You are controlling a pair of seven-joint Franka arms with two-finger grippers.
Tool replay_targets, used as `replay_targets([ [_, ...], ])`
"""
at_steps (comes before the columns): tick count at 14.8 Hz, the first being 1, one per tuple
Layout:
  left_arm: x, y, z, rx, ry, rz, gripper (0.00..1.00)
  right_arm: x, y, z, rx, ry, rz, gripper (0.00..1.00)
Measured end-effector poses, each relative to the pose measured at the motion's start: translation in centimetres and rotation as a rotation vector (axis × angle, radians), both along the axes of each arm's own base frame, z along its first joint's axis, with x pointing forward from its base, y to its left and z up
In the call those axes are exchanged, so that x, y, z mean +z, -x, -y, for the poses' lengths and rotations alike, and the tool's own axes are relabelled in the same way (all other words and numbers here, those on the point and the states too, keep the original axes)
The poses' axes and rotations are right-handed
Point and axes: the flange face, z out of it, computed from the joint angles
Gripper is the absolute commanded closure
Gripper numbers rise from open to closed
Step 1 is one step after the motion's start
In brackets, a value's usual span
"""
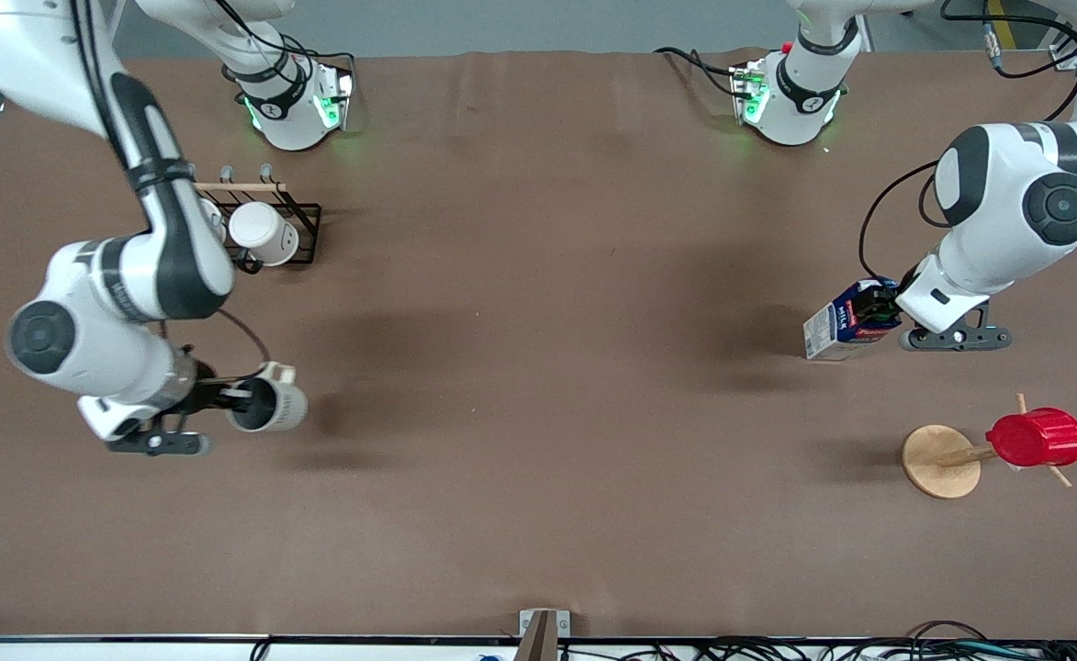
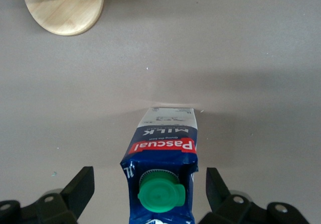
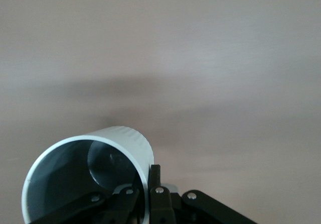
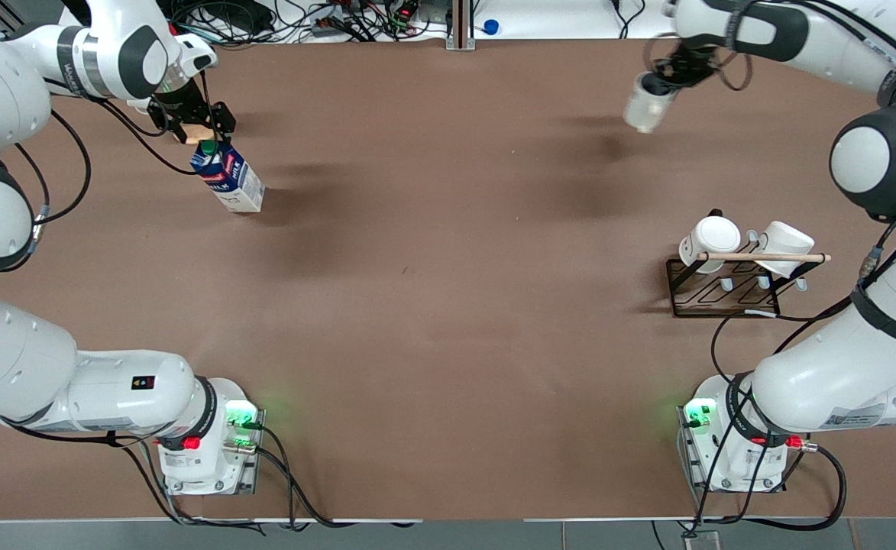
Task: Place cup and milk on table
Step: 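Carry the white mug to the table middle and lower it with the right gripper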
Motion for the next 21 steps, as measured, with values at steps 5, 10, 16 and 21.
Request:
replay_targets([
  [5, -0.6, 0.4, 0.0, 0.000, 0.000, -0.014, 0.02, 0.1, 4.0, -15.0, -0.079, 0.000, 0.006, 1.00],
  [10, -1.2, 0.5, 0.0, 0.000, 0.001, -0.025, 0.04, -4.3, 7.4, -25.1, -0.159, 0.017, 0.056, 1.00],
  [16, -2.1, 0.8, 0.0, 0.001, 0.002, -0.045, 0.05, -8.3, 9.5, -32.2, -0.167, 0.040, 0.077, 0.99],
  [21, -2.4, 0.8, 0.1, 0.005, 0.007, -0.050, 0.33, -10.2, 10.7, -34.2, -0.126, 0.047, 0.116, 0.80],
])
